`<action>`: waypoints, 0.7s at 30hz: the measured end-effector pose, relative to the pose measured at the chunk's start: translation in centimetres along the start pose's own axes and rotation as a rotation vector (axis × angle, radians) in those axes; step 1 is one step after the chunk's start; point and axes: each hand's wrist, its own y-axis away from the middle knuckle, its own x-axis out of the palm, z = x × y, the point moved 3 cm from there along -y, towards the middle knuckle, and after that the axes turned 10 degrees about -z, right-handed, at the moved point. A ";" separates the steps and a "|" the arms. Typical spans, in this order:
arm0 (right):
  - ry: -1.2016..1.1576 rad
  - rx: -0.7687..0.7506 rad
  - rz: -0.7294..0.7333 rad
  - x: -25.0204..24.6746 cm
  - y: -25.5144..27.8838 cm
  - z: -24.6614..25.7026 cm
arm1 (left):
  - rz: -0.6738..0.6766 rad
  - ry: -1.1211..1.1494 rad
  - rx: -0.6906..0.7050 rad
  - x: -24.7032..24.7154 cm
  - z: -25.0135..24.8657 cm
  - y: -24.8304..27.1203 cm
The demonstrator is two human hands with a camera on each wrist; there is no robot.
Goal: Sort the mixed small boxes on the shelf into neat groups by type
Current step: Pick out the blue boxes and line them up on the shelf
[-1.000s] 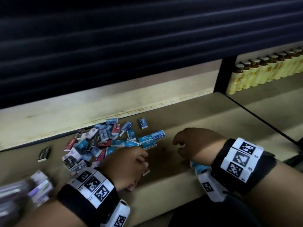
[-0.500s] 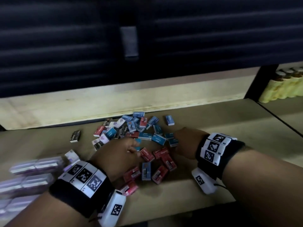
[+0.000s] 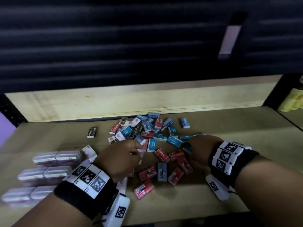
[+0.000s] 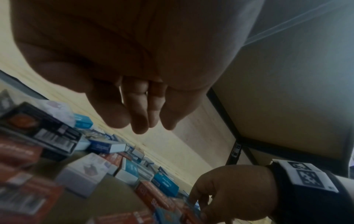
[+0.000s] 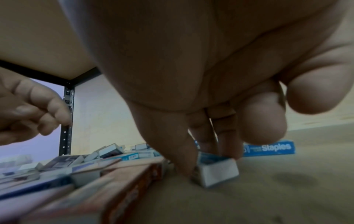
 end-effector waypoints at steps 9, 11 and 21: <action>-0.129 -0.053 -0.043 -1.0 0.0 -0.5 | -0.035 -0.022 0.009 0.6 0.9 0.2; -0.147 -0.037 -0.069 -2.2 0.6 -0.6 | -0.031 -0.021 0.004 0.7 0.9 0.1; -0.548 0.027 -0.234 -5.2 5.0 0.1 | 0.032 -0.072 0.042 0.5 -0.4 -1.1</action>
